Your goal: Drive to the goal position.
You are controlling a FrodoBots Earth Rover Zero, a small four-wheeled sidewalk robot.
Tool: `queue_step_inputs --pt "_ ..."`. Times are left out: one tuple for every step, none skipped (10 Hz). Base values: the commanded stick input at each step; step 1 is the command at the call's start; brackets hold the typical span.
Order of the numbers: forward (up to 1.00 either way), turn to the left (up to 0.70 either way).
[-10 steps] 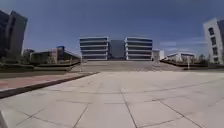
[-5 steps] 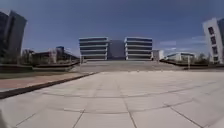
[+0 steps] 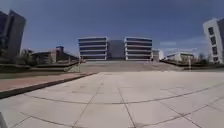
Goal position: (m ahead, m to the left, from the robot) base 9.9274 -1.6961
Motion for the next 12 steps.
queue_step_inputs --pt "0.70 0.28" --pt "0.70 0.30" --pt "0.70 0.25" --pt "0.70 0.15" --pt "0.70 0.04" --pt "0.70 -0.05" --pt "0.70 -0.05" --pt "0.70 -0.05" --pt "0.70 -0.05" --pt "0.70 -0.05" --pt "0.70 -0.05" --pt "0.70 -0.05"
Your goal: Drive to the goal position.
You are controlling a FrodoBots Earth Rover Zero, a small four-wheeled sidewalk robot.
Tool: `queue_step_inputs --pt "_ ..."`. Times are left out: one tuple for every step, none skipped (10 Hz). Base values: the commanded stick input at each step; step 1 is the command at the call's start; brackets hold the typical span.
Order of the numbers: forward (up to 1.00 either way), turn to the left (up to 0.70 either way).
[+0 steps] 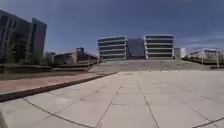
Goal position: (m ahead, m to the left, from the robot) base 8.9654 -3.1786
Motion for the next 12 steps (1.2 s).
queue_step_inputs --pt "0.70 -0.05" --pt "0.70 -0.05" --pt "0.70 -0.05" --pt "0.70 -0.05" --pt "0.70 -0.05" --pt "0.70 -0.05" --pt "0.70 -0.05" --pt "0.70 -0.05" --pt "0.70 -0.05" --pt "0.70 -0.05" --pt "0.70 -0.05" --pt "0.70 -0.05"
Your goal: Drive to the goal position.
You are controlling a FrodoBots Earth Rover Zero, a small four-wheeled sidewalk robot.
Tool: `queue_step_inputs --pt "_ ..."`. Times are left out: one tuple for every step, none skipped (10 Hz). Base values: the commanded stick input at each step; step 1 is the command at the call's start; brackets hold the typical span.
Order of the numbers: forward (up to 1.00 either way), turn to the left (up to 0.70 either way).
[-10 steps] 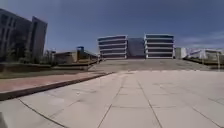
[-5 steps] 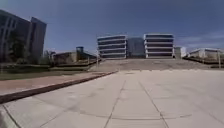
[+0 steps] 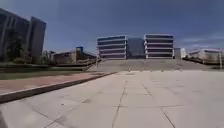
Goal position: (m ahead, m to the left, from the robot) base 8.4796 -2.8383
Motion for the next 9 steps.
queue_step_inputs --pt "0.70 -0.05" --pt "0.70 -0.05" --pt "0.70 -0.05" --pt "0.70 -0.05" --pt "0.70 -0.05" --pt "0.70 -0.05" --pt "0.70 -0.05" --pt "0.70 -0.05" --pt "0.70 -0.07"
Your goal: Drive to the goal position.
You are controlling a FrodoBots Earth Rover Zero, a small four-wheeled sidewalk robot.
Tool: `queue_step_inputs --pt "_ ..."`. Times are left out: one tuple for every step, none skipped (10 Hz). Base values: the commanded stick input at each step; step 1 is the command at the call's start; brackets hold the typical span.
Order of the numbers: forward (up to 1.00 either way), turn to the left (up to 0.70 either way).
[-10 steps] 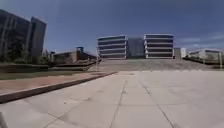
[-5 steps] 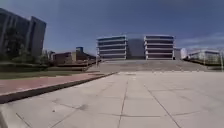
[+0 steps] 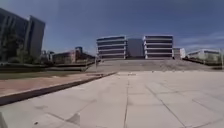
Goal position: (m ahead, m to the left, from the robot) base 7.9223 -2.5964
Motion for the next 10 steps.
queue_step_inputs --pt "0.70 -0.13" --pt "0.70 -0.20" --pt "0.70 -0.26" --pt "0.70 -0.32" --pt "0.70 -0.27" --pt "0.70 -0.05" --pt "0.70 -0.05" --pt "0.70 -0.05" --pt "0.70 -0.05" --pt "0.70 -0.05"
